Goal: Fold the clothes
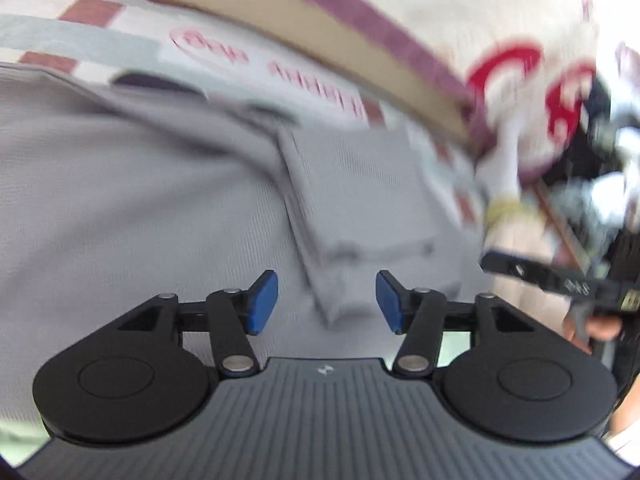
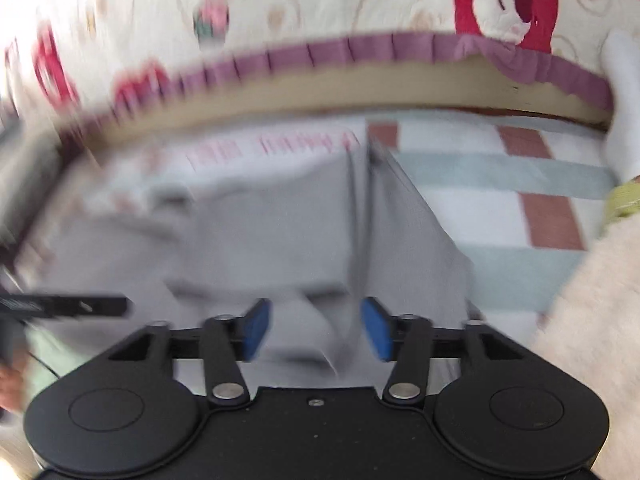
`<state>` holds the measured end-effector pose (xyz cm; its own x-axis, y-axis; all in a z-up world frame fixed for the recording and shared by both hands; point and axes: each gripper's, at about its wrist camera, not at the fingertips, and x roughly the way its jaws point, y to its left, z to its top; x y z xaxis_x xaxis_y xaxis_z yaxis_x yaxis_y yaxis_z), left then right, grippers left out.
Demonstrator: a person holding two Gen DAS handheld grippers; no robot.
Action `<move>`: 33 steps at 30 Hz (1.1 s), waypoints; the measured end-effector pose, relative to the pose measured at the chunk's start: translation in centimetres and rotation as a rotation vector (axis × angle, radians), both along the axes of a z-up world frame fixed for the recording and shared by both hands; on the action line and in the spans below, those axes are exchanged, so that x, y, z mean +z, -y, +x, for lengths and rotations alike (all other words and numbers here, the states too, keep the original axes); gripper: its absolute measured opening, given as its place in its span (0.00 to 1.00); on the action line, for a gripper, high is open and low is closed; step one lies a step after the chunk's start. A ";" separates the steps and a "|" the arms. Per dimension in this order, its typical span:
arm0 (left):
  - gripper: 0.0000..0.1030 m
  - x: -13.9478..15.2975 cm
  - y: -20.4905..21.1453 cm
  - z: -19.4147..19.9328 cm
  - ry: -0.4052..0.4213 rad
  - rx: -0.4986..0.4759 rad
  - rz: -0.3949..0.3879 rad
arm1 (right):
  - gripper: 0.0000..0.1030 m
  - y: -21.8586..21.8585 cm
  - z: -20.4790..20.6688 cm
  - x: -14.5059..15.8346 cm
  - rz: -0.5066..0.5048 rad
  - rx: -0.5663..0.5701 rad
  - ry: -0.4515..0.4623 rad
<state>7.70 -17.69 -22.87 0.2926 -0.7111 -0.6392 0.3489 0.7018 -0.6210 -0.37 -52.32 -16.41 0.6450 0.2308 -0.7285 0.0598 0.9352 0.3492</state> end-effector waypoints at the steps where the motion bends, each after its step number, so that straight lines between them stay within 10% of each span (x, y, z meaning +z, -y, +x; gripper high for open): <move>1: 0.53 0.0 -0.3 0.7 -0.008 0.025 -0.033 | 0.63 0.7 1.0 0.0 0.047 -0.006 0.012; 15: 0.57 -5.0 3.4 9.6 -0.205 0.107 -0.132 | 0.63 4.6 15.6 -7.2 0.279 -0.050 -0.107; 20: 0.56 -5.4 4.4 12.1 -0.187 0.174 -0.178 | 0.63 4.2 17.4 -9.3 0.287 -0.021 0.002; 21: 0.55 -5.2 4.8 12.3 -0.163 0.174 -0.160 | 0.56 4.0 17.5 -9.3 0.283 -0.012 0.028; 22: 0.54 -5.0 5.1 12.4 -0.140 0.169 -0.142 | 0.20 3.9 17.7 -9.3 0.273 -0.002 0.052; 23: 0.51 -5.0 5.3 12.3 -0.114 0.170 -0.131 | 0.08 3.6 17.8 -9.0 0.240 0.007 0.067; 27: 0.36 -5.7 4.6 12.2 -0.036 0.181 -0.152 | 0.07 4.2 17.0 -7.4 0.200 -0.026 0.188; 33: 0.37 -5.5 2.0 13.8 -0.044 0.316 -0.176 | 0.06 3.0 19.2 -7.8 0.090 -0.032 0.127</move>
<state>21.48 -19.70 -28.35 0.4903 -0.6902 -0.5321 0.1020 0.6518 -0.7515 18.79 -55.30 -24.20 0.7389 0.2693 -0.6176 0.0387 0.8982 0.4379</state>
